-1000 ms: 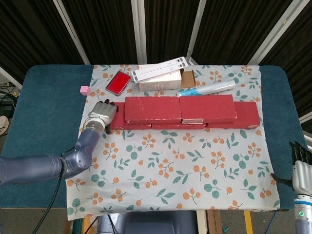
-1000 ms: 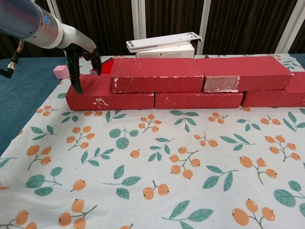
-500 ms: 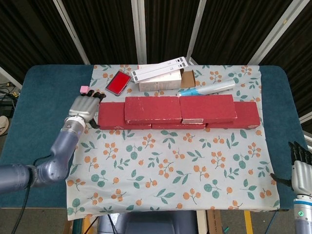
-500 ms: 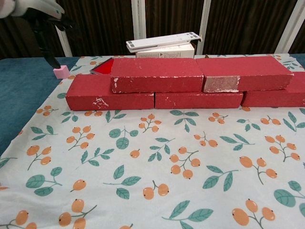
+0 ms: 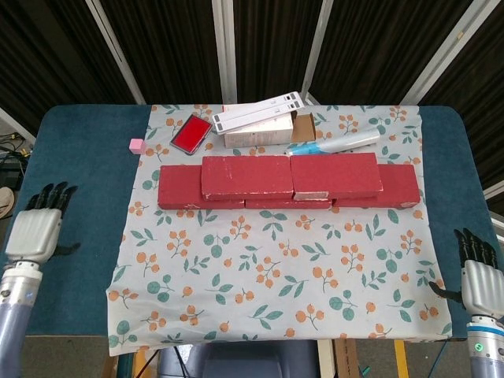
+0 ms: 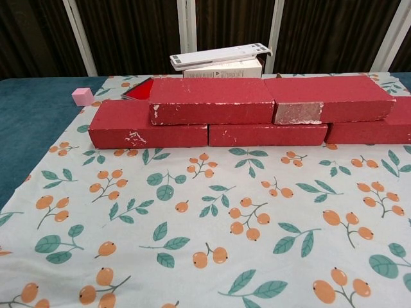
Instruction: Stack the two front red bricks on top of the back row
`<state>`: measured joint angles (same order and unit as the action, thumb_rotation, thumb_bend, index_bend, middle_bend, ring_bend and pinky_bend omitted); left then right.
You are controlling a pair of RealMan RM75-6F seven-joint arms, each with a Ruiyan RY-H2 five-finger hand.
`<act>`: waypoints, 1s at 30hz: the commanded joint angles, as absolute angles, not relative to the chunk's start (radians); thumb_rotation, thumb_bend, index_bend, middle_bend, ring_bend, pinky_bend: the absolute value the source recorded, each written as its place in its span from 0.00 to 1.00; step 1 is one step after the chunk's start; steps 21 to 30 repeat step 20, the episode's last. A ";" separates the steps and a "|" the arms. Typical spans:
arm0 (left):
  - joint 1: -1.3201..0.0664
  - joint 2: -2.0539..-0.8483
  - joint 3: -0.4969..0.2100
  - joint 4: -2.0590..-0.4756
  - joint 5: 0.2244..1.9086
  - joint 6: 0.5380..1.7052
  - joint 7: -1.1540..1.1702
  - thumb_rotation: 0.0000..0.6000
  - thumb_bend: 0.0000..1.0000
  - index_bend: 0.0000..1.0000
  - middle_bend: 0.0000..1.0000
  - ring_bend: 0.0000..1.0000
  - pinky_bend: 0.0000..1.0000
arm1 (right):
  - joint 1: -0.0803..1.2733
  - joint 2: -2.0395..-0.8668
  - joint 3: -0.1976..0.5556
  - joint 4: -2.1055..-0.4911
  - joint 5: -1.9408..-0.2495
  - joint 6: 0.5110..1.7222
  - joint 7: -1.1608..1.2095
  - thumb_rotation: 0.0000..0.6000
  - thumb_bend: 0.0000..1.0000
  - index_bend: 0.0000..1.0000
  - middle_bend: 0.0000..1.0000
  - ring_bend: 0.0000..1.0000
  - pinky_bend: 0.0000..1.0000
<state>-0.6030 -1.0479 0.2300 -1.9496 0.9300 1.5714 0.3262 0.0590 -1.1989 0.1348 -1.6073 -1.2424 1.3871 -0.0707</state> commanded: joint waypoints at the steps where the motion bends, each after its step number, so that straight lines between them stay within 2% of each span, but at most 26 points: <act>1: -0.486 -1.113 0.271 -1.858 0.991 1.644 0.219 1.00 0.00 0.08 0.02 0.00 0.13 | 0.056 -1.197 0.134 -1.612 -1.249 1.396 -0.069 1.00 0.15 0.00 0.00 0.00 0.00; 9: -0.357 -1.180 0.279 -1.698 1.073 1.685 0.135 1.00 0.00 0.08 0.02 0.00 0.13 | 0.048 -1.197 0.128 -1.617 -1.293 1.434 -0.061 1.00 0.15 0.00 0.00 0.00 0.00; 20: -0.293 -1.148 0.265 -1.734 1.155 1.690 0.143 1.00 0.00 0.09 0.02 0.00 0.13 | 0.044 -1.177 0.115 -1.635 -1.310 1.424 -0.036 1.00 0.15 0.00 0.00 0.00 0.00; 30: -0.293 -1.148 0.265 -1.734 1.155 1.690 0.143 1.00 0.00 0.09 0.02 0.00 0.13 | 0.044 -1.177 0.115 -1.635 -1.310 1.424 -0.036 1.00 0.15 0.00 0.00 0.00 0.00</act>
